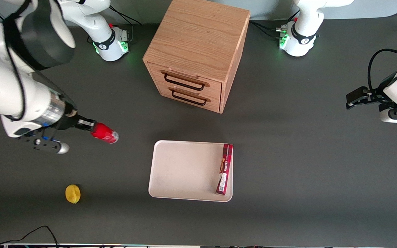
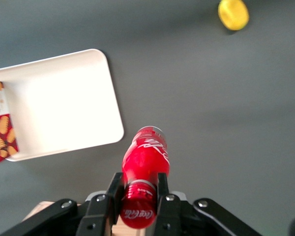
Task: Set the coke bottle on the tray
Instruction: 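Carry the bottle over the white tray with the right gripper, then lower the bottle onto the tray and open the right gripper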
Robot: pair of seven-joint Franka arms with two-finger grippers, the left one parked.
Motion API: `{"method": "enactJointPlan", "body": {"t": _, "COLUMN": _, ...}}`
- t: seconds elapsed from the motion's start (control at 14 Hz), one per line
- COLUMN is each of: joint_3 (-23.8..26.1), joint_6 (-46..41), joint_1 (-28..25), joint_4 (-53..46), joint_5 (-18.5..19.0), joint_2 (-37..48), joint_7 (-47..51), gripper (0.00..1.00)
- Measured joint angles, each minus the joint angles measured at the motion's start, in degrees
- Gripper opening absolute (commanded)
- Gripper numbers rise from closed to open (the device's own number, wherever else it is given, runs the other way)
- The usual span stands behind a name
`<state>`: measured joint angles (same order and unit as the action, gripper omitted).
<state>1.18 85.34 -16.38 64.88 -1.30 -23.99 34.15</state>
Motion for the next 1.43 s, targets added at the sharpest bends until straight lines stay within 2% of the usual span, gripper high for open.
{"method": "enactJointPlan", "body": {"t": 0.14, "joint_3": 0.1, "joint_6": 4.1, "joint_1": -1.4, "joint_4": -1.4, "joint_5": -0.7, "joint_2": -3.2, "joint_7": 2.8, "gripper": 0.0}}
{"method": "enactJointPlan", "body": {"t": 0.5, "joint_3": 0.0, "joint_6": 21.3, "joint_1": -5.2, "joint_4": -2.1, "joint_5": -1.1, "joint_2": -14.5, "joint_7": 11.1, "gripper": 0.0}}
{"method": "enactJointPlan", "body": {"t": 0.86, "joint_3": -0.7, "joint_6": 27.5, "joint_1": -6.2, "joint_4": -2.7, "joint_5": -0.1, "joint_2": -20.9, "joint_7": 11.3, "gripper": 0.0}}
{"method": "enactJointPlan", "body": {"t": 1.14, "joint_3": -0.8, "joint_6": 29.8, "joint_1": -6.3, "joint_4": -2.8, "joint_5": 2.6, "joint_2": -23.5, "joint_7": 11.4, "gripper": 0.0}}
{"method": "enactJointPlan", "body": {"t": 1.21, "joint_3": -0.8, "joint_6": 30.5, "joint_1": -6.3, "joint_4": -2.8, "joint_5": 2.8, "joint_2": -24.0, "joint_7": 11.4, "gripper": 0.27}}
{"method": "enactJointPlan", "body": {"t": 1.29, "joint_3": -0.8, "joint_6": 30.9, "joint_1": -6.3, "joint_4": -3.0, "joint_5": 3.1, "joint_2": -24.2, "joint_7": 11.4, "gripper": 0.78}}
{"method": "enactJointPlan", "body": {"t": 1.36, "joint_3": -0.8, "joint_6": 31.0, "joint_1": -6.3, "joint_4": -3.1, "joint_5": 3.2, "joint_2": -24.3, "joint_7": 11.4, "gripper": 1.0}}
{"method": "enactJointPlan", "body": {"t": 1.43, "joint_3": -0.8, "joint_6": 31.1, "joint_1": -6.4, "joint_4": -3.1, "joint_5": 3.2, "joint_2": -24.3, "joint_7": 11.4, "gripper": 1.0}}
